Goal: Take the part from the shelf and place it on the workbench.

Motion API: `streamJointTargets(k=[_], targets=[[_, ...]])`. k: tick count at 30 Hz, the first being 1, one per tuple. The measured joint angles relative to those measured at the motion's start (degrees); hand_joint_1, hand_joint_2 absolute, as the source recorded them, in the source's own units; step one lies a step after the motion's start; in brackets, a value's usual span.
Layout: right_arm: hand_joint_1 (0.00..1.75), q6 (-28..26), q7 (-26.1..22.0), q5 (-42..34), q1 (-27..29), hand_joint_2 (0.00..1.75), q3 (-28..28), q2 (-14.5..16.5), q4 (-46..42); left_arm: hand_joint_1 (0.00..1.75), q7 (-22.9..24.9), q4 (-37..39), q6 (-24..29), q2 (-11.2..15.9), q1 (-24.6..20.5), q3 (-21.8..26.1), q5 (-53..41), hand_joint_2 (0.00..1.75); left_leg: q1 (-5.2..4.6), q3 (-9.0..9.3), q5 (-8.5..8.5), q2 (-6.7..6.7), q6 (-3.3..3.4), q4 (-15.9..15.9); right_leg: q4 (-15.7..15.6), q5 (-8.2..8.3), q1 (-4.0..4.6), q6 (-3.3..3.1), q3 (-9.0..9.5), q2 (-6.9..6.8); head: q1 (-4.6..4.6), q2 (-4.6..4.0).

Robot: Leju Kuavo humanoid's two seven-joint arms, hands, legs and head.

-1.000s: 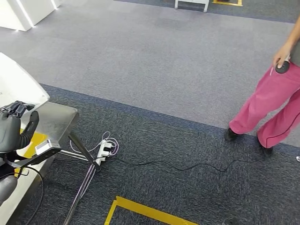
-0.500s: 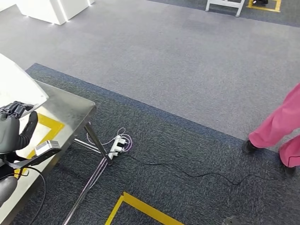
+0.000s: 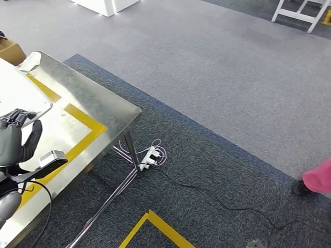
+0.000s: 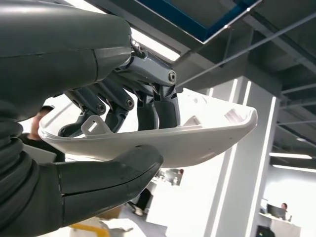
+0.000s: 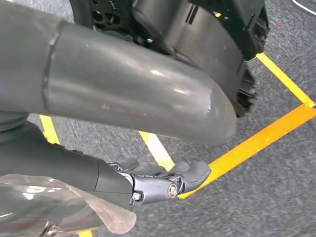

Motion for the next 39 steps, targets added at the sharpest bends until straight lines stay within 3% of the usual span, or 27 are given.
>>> streamJointTargets(k=[1,3,5,6,8,10,12,13,14,16,18,20,21,23,24,25,26,27,28,30,32,34,35,36,37,39], targets=[[0.00,0.00,0.06,0.07,0.05,0.00,-0.10,0.02,0.00,1.75,0.03,0.00,0.01,-0.06,-0.08,0.00,0.01,1.75,0.00,-0.10,-0.06,-0.70,-0.18,0.14,-3.86,1.52,-0.17,-0.14,1.67,1.45,-0.03,0.00],[0.00,0.00,0.01,0.14,0.18,0.00,-0.21,0.03,0.00,1.75,0.01,0.01,0.09,-0.15,-0.24,0.01,0.03,1.75,0.20,-0.60,0.07,-2.07,-0.80,0.31,-7.61,2.34,-0.28,-0.38,3.50,3.35,-0.05,0.00],[0.00,0.00,-0.11,0.09,0.16,0.00,-0.23,0.04,0.00,1.75,-0.08,0.01,0.14,-0.17,-0.35,0.02,0.10,1.75,0.49,-1.05,0.41,-3.53,-1.58,0.21,-8.10,2.40,-0.10,-0.80,4.00,2.21,-0.08,0.00],[0.00,0.00,-0.13,0.08,0.04,0.00,-0.26,0.05,0.00,1.75,-0.12,0.01,0.11,-0.16,-0.39,0.02,0.14,1.75,0.52,-1.25,0.21,-3.23,-1.87,0.49,-8.38,2.53,-0.08,-1.10,4.24,1.41,-0.11,0.00],[0.00,0.00,-0.18,0.09,-0.10,0.00,-0.31,0.08,-0.01,1.75,-0.11,0.01,0.05,-0.16,-0.63,0.02,0.14,1.75,0.40,-2.76,-1.87,-0.31,-2.40,3.91,-8.95,2.68,-0.09,-1.75,4.78,-0.31,-0.29,0.00],[0.00,0.00,-0.44,-0.17,0.05,0.00,-0.29,0.11,-0.01,1.75,-0.08,0.02,0.10,-0.18,-0.69,0.00,0.10,1.75,0.58,-6.13,-5.36,2.99,-2.90,11.23,-9.03,2.47,0.12,-2.19,5.05,-2.03,-0.39,0.00],[0.00,0.00,-0.78,-0.62,0.10,0.00,-0.17,0.14,0.00,1.75,-0.08,0.08,0.14,-0.21,-0.47,-0.02,0.07,1.75,0.99,-8.49,-6.56,3.88,-3.33,16.01,-9.01,2.21,0.24,-2.30,5.20,-3.79,-0.40,0.00],[0.00,0.00,-0.87,-0.74,0.02,0.00,-0.11,0.15,0.00,1.75,-0.08,0.11,0.08,-0.23,-0.44,-0.02,0.07,1.75,1.14,-8.19,-5.64,4.09,-3.45,15.38,-9.01,2.07,0.26,-2.23,5.30,-4.65,-0.39,0.00],[0.00,0.00,-0.91,-0.77,-0.11,0.00,-0.08,0.17,0.00,1.75,-0.06,0.14,-0.01,-0.24,-0.48,-0.02,0.07,1.75,1.21,-6.71,-3.88,4.49,-3.49,12.54,-9.00,1.91,0.26,-2.10,5.49,-5.45,-0.41,0.00],[0.00,0.00,-0.88,-0.69,-0.31,0.00,-0.07,0.22,0.00,1.75,0.01,0.14,-0.31,-0.25,-0.71,-0.02,0.04,1.75,0.86,-2.51,-0.89,7.12,-3.22,4.62,-8.96,1.45,0.41,-1.67,6.02,-6.96,-0.40,0.00],[0.00,0.00,-0.86,-0.64,-0.37,0.00,-0.07,0.25,0.01,1.75,0.11,0.14,-0.52,-0.23,-0.91,-0.02,-0.01,1.75,0.26,-0.44,-0.27,8.98,-2.50,0.54,-8.92,0.97,0.68,-1.08,6.46,-8.30,-0.33,0.00],[0.00,0.00,-0.87,-0.69,-0.47,0.00,-0.09,0.25,0.01,1.75,0.18,0.15,-0.56,-0.17,-0.96,-0.01,-0.02,1.75,-0.02,-0.45,-0.42,7.91,-1.71,0.22,-9.07,0.63,0.72,-0.49,6.86,-9.64,-0.25,0.00],[0.00,0.00,-0.81,-0.68,-0.61,0.00,-0.12,0.25,0.02,1.75,0.20,0.13,-0.58,-0.13,-0.97,0.02,-0.02,1.75,0.02,-0.33,-0.34,7.21,-1.38,0.02,-8.93,0.30,0.60,-0.16,6.92,-9.27,-0.18,0.00],[0.00,0.00,-0.67,-0.61,-0.82,0.00,-0.17,0.25,0.02,1.75,0.21,0.10,-0.68,-0.09,-1.21,0.05,-0.02,1.75,0.32,-0.05,-0.12,5.87,-0.68,-0.39,-5.81,-1.71,0.28,0.30,5.55,-5.92,0.06,0.00],[0.00,0.00,-0.60,-0.63,-0.83,0.00,-0.19,0.25,0.04,1.75,0.20,0.09,-0.73,-0.10,-1.29,0.05,-0.01,1.75,0.42,0.02,-0.05,5.23,-0.44,-0.47,-2.36,-3.40,0.15,0.40,3.76,-3.74,0.21,0.00],[0.00,0.00,-0.60,-0.70,-0.72,0.00,-0.15,0.25,0.07,1.75,0.13,0.11,-0.73,-0.12,-1.31,0.04,0.03,1.75,0.46,0.00,-0.04,4.51,-0.27,-0.45,1.92,-5.18,0.10,0.41,1.48,-2.46,0.30,0.00],[0.00,0.00,-0.67,-0.86,-0.58,0.00,-0.10,0.25,0.11,1.75,0.03,0.16,-0.66,-0.15,-1.19,0.02,0.09,1.75,0.44,0.00,-0.05,3.74,-0.19,-0.44,5.81,-6.43,0.11,0.43,-0.77,-2.01,0.34,0.00],[0.00,0.00,-0.84,-1.02,-0.41,0.00,-0.02,0.25,0.17,1.75,-0.11,0.24,-0.56,-0.16,-1.03,0.01,0.15,1.75,0.42,0.02,-0.07,2.93,-0.17,-0.42,8.23,-6.69,0.12,0.43,-2.43,-1.86,0.32,0.00],[0.00,0.00,-1.08,-1.20,-0.27,0.00,0.08,0.25,0.21,1.75,-0.30,0.33,-0.43,-0.17,-0.91,0.00,0.23,1.75,0.41,0.07,-0.09,2.05,-0.16,-0.38,8.37,-5.66,0.11,0.41,-3.07,-1.78,0.33,0.00],[0.00,0.00,-1.45,-1.57,-0.25,0.00,0.25,0.25,0.27,1.75,-0.49,0.48,-0.34,-0.17,-0.89,0.00,0.31,1.75,0.52,0.20,-0.20,0.34,-0.30,-0.21,2.16,-0.93,-0.02,0.30,-1.16,-0.80,0.33,0.00],[0.00,0.00,-1.53,-1.80,-0.42,0.00,0.32,0.25,0.32,1.75,-0.41,0.52,-0.44,-0.19,-1.03,0.00,0.32,1.75,0.54,0.00,-0.41,-1.25,-0.74,0.19,-5.19,2.20,-0.33,0.15,1.91,1.93,0.29,0.00],[0.00,0.00,-1.41,-1.83,-0.57,0.00,0.40,0.25,0.35,1.75,-0.16,0.52,-0.58,-0.18,-1.14,-0.01,0.26,1.75,0.70,-0.53,-0.30,-2.74,-1.48,0.36,-7.67,2.35,-0.37,-0.23,3.26,3.04,0.26,0.00],[0.00,0.00,-1.30,-1.79,-0.70,0.00,0.45,0.25,0.37,1.75,-0.06,0.52,-0.69,-0.16,-1.17,-0.02,0.21,1.75,0.86,-0.76,-0.12,-3.51,-1.90,0.31,-7.86,2.38,-0.31,-0.54,3.49,2.32,0.25,0.00],[0.00,0.00,-1.19,-1.73,-0.87,0.00,0.52,0.25,0.37,1.75,0.04,0.52,-0.79,-0.14,-1.14,-0.02,0.18,1.75,0.97,-0.92,-0.07,-3.49,-2.23,0.35,-8.06,2.54,-0.28,-0.93,3.63,1.52,0.26,0.00],[0.00,0.00,-1.14,-1.67,-1.02,0.00,0.56,0.25,0.37,1.75,0.12,0.52,-0.85,-0.10,-1.19,-0.02,0.15,1.75,0.91,-1.21,-0.48,-2.32,-2.50,0.92,-8.32,2.68,-0.27,-1.31,3.82,0.74,0.16,0.00],[0.00,0.00,-1.28,-1.68,-1.16,0.00,0.64,0.26,0.37,1.75,0.20,0.52,-0.87,-0.07,-1.41,-0.04,0.09,1.75,0.77,-3.15,-3.12,1.57,-2.90,5.34,-8.73,2.77,-0.24,-1.96,4.19,-0.92,-0.07,0.00]])
